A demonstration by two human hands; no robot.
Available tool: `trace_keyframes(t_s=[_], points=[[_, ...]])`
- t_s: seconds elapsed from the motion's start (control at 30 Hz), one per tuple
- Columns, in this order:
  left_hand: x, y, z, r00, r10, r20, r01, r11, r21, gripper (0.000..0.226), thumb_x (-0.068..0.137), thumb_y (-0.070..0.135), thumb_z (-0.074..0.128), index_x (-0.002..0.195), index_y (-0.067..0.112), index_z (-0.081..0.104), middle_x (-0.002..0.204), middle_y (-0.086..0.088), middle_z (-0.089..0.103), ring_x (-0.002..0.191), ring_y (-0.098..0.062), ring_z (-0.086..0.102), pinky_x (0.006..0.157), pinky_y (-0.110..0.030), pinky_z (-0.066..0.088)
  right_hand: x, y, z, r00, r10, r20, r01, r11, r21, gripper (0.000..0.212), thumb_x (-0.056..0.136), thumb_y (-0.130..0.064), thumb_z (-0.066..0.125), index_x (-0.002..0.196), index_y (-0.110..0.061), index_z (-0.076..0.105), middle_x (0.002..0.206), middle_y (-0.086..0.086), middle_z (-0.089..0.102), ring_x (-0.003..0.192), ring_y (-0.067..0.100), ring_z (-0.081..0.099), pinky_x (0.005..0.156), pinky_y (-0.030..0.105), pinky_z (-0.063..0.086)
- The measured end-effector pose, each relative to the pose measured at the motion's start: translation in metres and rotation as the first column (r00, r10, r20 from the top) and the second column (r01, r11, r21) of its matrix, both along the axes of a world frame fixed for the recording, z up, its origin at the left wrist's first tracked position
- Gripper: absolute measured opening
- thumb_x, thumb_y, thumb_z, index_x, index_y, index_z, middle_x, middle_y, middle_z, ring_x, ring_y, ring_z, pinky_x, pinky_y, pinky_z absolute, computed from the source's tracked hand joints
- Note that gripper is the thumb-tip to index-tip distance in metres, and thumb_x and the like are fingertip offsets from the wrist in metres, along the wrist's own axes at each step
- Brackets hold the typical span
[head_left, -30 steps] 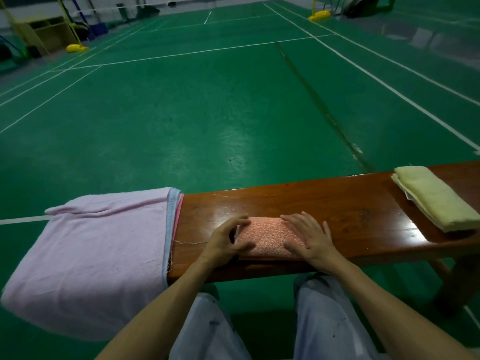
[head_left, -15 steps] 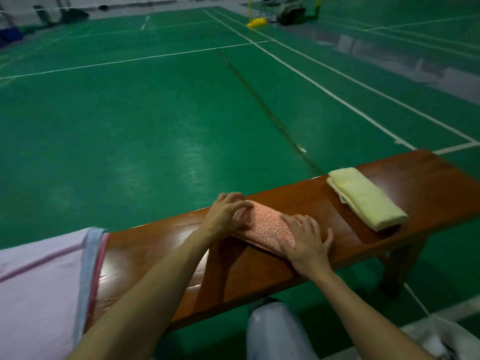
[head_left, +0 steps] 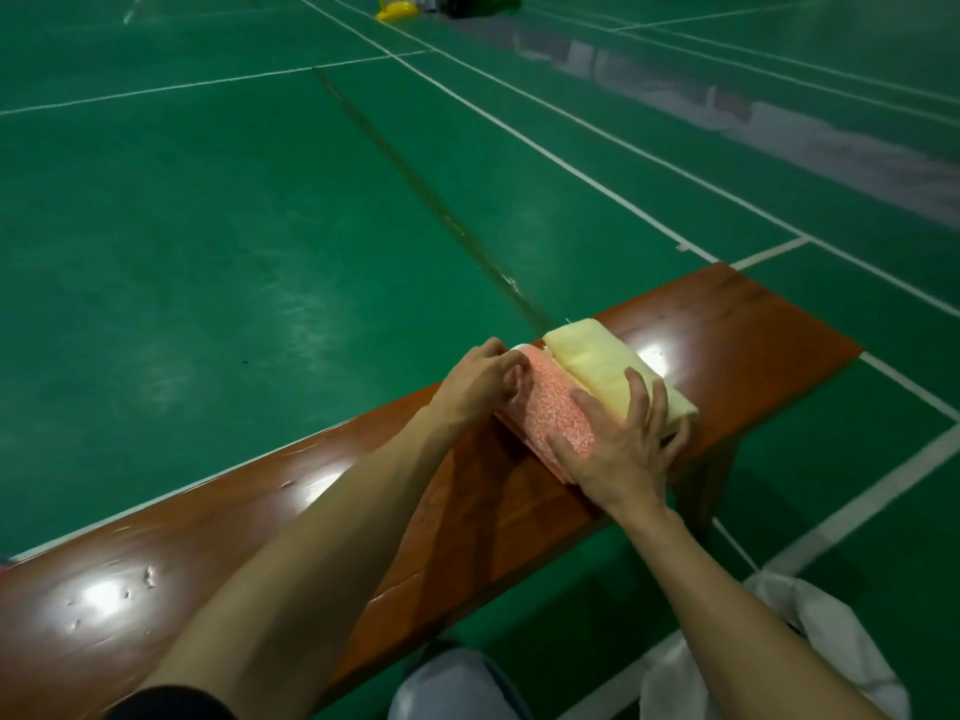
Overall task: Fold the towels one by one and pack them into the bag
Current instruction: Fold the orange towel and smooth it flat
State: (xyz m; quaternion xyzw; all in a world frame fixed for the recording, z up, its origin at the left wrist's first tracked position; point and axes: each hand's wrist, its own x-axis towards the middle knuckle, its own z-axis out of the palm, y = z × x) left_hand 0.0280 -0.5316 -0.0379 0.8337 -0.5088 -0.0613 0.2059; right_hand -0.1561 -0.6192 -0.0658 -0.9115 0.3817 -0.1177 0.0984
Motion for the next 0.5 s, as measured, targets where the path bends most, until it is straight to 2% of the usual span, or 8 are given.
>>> trace_keyframes(t_s=[0.1,0.3,0.5], points=[[-0.002,-0.013,-0.005,0.998,0.009,-0.065,-0.01,1.0,-0.018,0.041,0.09,0.01,0.063,0.13,0.018,0.058,0.122,-0.01,0.051,0.11,-0.026,0.052,0.095,-0.038,0.047,0.0,-0.01,0.0,0.998,-0.029,-0.052,0.034,0.995,0.095,0.065,0.085,-0.075,0.044,0.144,-0.052,0.028,0.162,0.003,-0.001,0.149,0.032,-0.01,0.114,0.066,-0.001],[0.003,-0.023,-0.007,0.99,0.036,-0.134,-0.035,0.999,0.012,0.037,0.094,0.015,0.059,0.131,0.021,0.057,0.129,-0.007,0.048,0.118,-0.024,0.047,0.104,-0.034,0.042,0.004,-0.016,0.003,0.997,-0.05,-0.053,0.058,0.984,0.167,0.066,0.085,-0.075,0.044,0.144,-0.052,0.026,0.164,-0.001,0.002,0.149,0.03,-0.01,0.113,0.07,0.003],[0.003,-0.02,-0.002,0.961,0.082,-0.265,-0.073,0.996,0.043,0.034,0.096,0.032,0.054,0.13,0.027,0.056,0.136,-0.005,0.045,0.124,-0.026,0.039,0.108,-0.051,0.036,0.003,-0.015,0.016,0.998,-0.062,0.016,0.056,0.965,0.254,0.069,0.082,-0.074,0.052,0.143,-0.047,0.033,0.163,-0.001,0.001,0.149,0.03,-0.012,0.113,0.07,-0.001]])
